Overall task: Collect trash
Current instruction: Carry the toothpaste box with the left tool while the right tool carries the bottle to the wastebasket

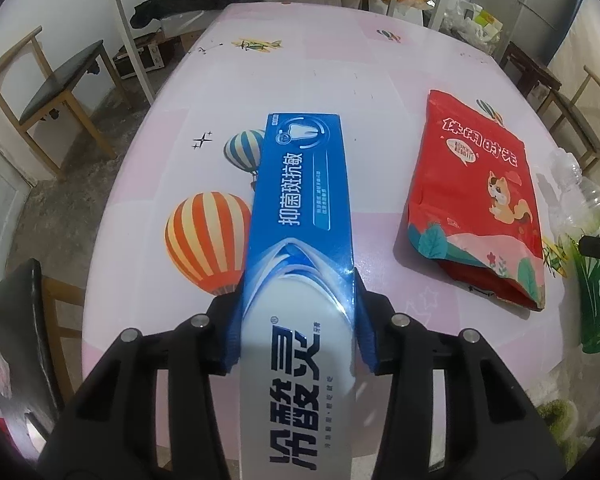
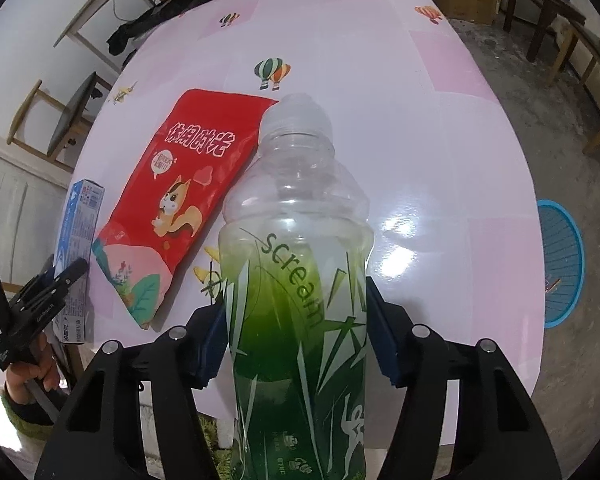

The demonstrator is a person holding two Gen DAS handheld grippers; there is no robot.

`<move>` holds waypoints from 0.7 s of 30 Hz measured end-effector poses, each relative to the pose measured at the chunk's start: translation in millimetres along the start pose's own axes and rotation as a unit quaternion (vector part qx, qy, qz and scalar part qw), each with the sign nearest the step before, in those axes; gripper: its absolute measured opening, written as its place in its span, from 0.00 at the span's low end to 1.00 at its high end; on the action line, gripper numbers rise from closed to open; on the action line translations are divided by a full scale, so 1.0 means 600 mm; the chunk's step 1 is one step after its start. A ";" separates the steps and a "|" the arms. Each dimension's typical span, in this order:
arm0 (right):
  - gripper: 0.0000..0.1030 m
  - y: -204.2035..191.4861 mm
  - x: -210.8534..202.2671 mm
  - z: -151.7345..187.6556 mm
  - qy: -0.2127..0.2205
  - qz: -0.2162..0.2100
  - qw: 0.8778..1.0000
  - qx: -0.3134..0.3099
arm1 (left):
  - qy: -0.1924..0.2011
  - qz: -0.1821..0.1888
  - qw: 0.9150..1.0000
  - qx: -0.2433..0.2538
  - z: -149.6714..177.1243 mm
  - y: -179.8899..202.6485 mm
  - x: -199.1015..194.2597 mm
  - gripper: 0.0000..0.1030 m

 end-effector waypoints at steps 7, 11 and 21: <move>0.57 0.023 -0.028 0.006 0.018 -0.038 0.999 0.032 | 0.024 0.012 1.000 -0.006 0.003 0.003 -0.044 0.42; 0.57 0.048 -0.059 0.010 0.036 -0.067 0.995 0.059 | 0.052 0.038 0.998 -0.002 -0.006 0.014 -0.090 0.42; 0.57 0.230 -0.219 0.045 0.170 -0.099 0.963 0.183 | 0.132 0.166 0.968 0.133 -0.143 0.193 -0.183 0.42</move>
Point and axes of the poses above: each gripper's, at about its wrist camera, not at the fingertips, and x roughly the way its jaws point, y to its right, z to its underside, the point moved 1 cm from there along x, roughly the way its jaws point, and after that the axes turned 12 degrees about x, right-handed, at the moved point
